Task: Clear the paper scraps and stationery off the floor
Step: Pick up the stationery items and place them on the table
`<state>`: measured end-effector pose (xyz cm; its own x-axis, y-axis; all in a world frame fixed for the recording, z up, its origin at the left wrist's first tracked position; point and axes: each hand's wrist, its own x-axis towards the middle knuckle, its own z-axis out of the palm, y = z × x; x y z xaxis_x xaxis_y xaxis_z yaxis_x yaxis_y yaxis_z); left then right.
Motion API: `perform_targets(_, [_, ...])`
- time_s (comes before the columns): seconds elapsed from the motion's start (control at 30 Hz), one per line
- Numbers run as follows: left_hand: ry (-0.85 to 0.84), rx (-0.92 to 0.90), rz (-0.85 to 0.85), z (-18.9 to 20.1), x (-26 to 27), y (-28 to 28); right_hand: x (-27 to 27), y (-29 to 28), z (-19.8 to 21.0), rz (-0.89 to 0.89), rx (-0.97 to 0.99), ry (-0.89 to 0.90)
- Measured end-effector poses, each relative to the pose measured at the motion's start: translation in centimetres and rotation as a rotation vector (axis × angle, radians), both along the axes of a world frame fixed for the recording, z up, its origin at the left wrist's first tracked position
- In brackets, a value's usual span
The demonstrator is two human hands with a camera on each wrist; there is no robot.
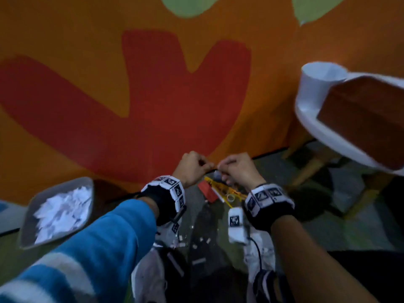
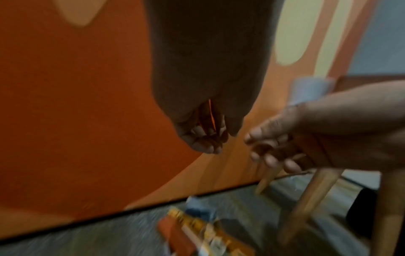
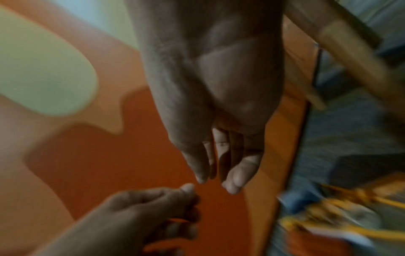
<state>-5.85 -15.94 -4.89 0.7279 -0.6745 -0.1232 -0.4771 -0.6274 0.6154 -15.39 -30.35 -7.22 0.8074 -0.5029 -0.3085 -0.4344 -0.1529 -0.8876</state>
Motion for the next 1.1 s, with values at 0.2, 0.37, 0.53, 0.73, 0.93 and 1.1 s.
perform_targets(0.2, [0.253,0.248,0.12,-14.8,1.5,7.7,-3.6,4.8,-17.3,0.111,0.173,0.389])
perform_targets(0.37, [0.37,0.363,0.033,-23.8,0.8,8.7,-5.1,6.2,-23.4,0.228,0.042,0.499])
perform_targets(0.53, [0.379,0.433,-0.105,-30.8,-1.2,8.2,-3.4,8.9,-26.2,0.379,-0.22,0.543])
perform_targets(0.73, [0.15,0.378,-0.154,-32.6,-4.3,7.9,-3.3,11.0,-28.6,0.352,-0.384,0.53])
perform_targets(0.93, [0.111,0.386,-0.177,-32.2,-4.1,7.8,-3.7,11.4,-29.8,0.415,-0.482,0.523])
perform_targets(1.1, [0.125,0.397,-0.15,-30.2,-3.2,7.4,-3.4,10.3,-27.4,0.34,-0.401,0.502])
